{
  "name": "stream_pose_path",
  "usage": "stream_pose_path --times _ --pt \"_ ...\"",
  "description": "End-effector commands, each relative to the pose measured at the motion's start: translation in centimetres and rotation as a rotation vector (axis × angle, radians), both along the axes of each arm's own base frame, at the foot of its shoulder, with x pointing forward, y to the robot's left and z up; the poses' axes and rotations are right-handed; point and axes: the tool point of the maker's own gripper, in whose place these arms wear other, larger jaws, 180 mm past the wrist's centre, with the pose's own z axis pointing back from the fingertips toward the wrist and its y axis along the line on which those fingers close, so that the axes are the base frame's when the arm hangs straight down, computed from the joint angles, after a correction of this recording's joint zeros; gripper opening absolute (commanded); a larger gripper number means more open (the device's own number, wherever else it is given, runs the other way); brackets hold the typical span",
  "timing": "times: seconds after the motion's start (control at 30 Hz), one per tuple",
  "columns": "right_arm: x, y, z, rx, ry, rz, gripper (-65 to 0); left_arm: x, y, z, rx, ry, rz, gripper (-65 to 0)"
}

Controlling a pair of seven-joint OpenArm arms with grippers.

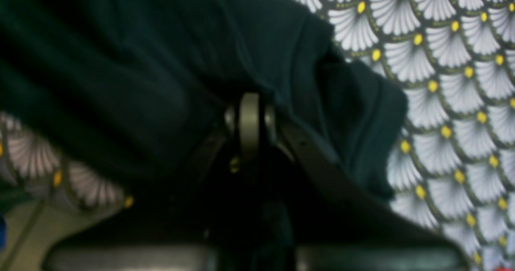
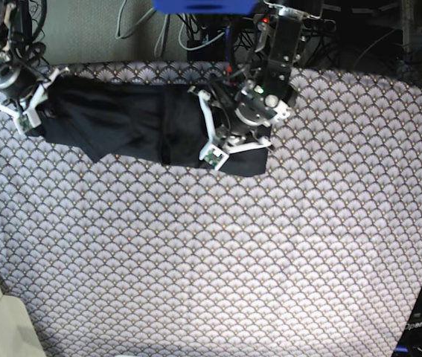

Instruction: Fold the T-shirt properly

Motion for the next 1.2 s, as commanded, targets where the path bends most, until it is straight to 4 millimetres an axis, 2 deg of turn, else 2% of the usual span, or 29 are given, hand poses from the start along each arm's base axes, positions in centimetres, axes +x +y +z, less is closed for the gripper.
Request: stream_pose_path --times 0.0,0.23,0.3,0.37,0.43,0.53,0.63,0.77,0.9,1.17 --pt "0.7 -0.2 1.6 -0.022 -0.045 0.018 -65.0 0.4 -0.5 0.6 -0.018 -0.015 -0.003 -65.0" --pt "1.7 -0.9 8.6 -0.180 -0.164 0.052 -65.0 -0.3 0.5 -0.5 0.006 0.009 -0.007 -65.0" --pt "1.8 -1.9 10.4 -0.243 -0.176 0.037 -65.0 -0.4 0.7 -0.6 0.011 0.011 -0.007 -65.0" --pt "1.9 -2.8 11.0 -0.277 -0.170 0.012 -65.0 -0.4 0.7 -0.6 0.011 0.011 -0.007 -65.0" --pt "2.4 -4.8 12.0 -0.317 -0.179 -0.038 -65.0 -0.6 0.7 -0.7 0.012 0.015 -0.008 -65.0" --pt "2.4 -8.0 12.2 -0.352 -0.139 -0.168 -61.2 -0.9 0.7 -0.9 0.012 0.022 -0.008 -65.0" --pt "2.2 -9.6 12.6 -0.368 -0.120 -0.235 -54.8 -0.9 0.7 -0.9 0.012 0.023 -0.008 -65.0" --pt "2.2 -9.2 12.0 -0.342 -0.112 -0.262 -51.0 -0.9 0.7 -0.9 0.012 0.023 -0.008 -65.0" --pt "2.3 -8.2 11.4 -0.300 -0.122 -0.271 -50.7 -0.9 0.7 -0.9 0.012 0.023 -0.008 -65.0" --pt "2.7 -8.2 11.5 -0.296 -0.135 -0.292 -50.8 -0.9 0.7 -0.9 0.012 0.022 -0.008 -65.0"
